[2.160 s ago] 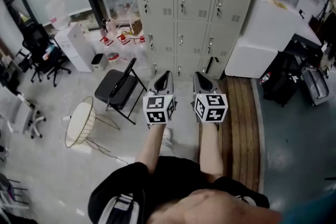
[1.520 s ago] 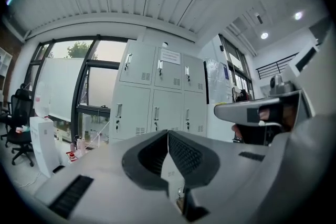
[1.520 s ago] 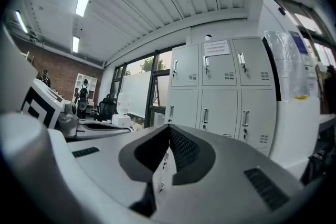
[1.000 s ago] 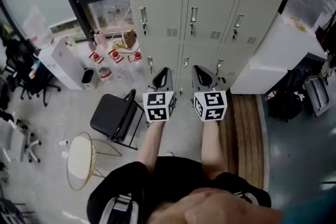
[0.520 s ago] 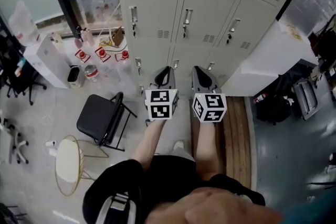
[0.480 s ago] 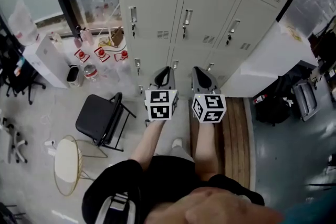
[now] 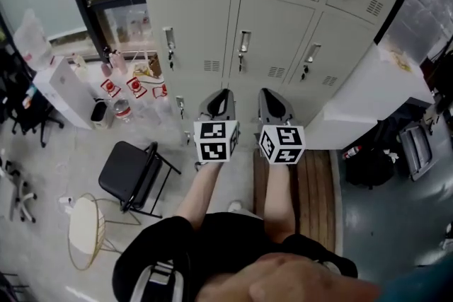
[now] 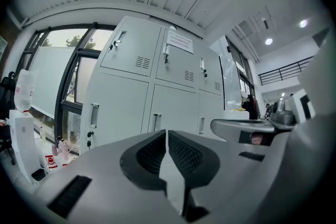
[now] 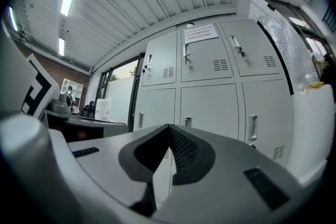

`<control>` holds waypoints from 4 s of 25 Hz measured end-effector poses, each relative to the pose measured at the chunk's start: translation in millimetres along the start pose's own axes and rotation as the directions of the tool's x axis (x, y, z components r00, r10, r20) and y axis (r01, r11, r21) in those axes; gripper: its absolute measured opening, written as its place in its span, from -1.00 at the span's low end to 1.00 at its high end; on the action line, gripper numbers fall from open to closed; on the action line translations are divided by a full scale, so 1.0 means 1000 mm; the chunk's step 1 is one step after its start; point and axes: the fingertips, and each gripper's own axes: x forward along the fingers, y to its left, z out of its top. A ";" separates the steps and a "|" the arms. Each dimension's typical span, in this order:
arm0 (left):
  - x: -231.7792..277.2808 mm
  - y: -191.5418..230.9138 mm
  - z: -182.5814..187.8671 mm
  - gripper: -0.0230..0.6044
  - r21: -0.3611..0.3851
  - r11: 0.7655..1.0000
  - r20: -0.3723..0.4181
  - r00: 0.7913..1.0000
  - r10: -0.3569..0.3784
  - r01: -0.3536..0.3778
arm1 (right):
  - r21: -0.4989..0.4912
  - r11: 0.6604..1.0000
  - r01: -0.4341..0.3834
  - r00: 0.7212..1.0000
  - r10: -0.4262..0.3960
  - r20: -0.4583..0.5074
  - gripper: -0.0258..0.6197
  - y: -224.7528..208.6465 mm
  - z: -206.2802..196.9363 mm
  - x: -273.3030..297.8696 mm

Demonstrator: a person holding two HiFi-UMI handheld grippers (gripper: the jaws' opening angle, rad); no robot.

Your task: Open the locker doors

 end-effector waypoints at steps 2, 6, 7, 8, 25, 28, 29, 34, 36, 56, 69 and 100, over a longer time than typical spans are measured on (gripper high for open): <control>0.013 -0.005 0.006 -0.89 -0.005 1.000 0.022 1.000 0.014 -0.014 | -0.001 1.000 -0.011 1.000 0.011 -0.008 -0.87 -0.015 -0.001 0.009; 0.037 -0.015 0.020 -0.89 -0.003 0.999 0.065 0.997 0.035 -0.035 | -0.018 0.999 -0.045 0.999 0.044 -0.016 -0.87 -0.038 0.000 0.026; 0.044 -0.016 0.021 -0.89 -0.004 0.999 0.066 0.997 0.037 -0.037 | -0.023 0.998 -0.056 0.998 0.056 -0.011 -0.87 -0.041 0.000 0.028; 0.050 -0.016 0.020 -0.89 -0.006 0.999 0.064 0.997 0.042 -0.042 | -0.028 0.997 -0.066 0.998 0.066 -0.001 -0.87 -0.044 0.001 0.029; 0.104 0.009 0.023 -0.89 0.000 0.997 0.049 0.996 0.072 -0.072 | -0.087 0.985 -0.147 0.984 0.155 0.085 -0.87 -0.063 0.011 0.088; 0.110 0.015 0.028 -0.89 0.004 0.998 0.048 0.997 0.057 -0.057 | -0.144 0.980 -0.137 0.979 0.156 0.129 -0.87 -0.064 0.039 0.105; 0.113 0.017 0.030 -0.89 0.001 0.999 0.050 0.997 0.051 -0.051 | -0.155 0.979 -0.134 0.978 0.156 0.139 -0.87 -0.065 0.046 0.112; 0.132 0.023 0.061 -0.89 0.028 0.999 0.096 0.995 0.014 -0.016 | -0.189 0.975 -0.118 0.975 0.150 0.162 -0.87 -0.068 0.069 0.140; 0.141 0.025 0.072 -0.89 0.041 0.999 0.108 0.994 0.002 -0.006 | -0.209 0.972 -0.109 0.974 0.147 0.174 -0.87 -0.069 0.080 0.148; 0.164 0.041 0.174 -0.89 0.089 0.984 0.262 0.949 -0.175 0.156 | -0.420 0.907 0.007 0.948 0.127 0.291 -0.87 -0.097 0.193 0.196; 0.156 0.037 0.190 -0.89 0.120 0.977 0.296 0.933 -0.204 0.176 | -0.549 0.833 0.072 0.934 0.138 0.331 -0.87 -0.097 0.252 0.222; 0.154 0.048 0.172 -0.89 0.090 0.980 0.283 0.939 -0.196 0.177 | -0.411 0.911 0.011 0.902 0.169 0.398 -0.68 -0.084 0.315 0.240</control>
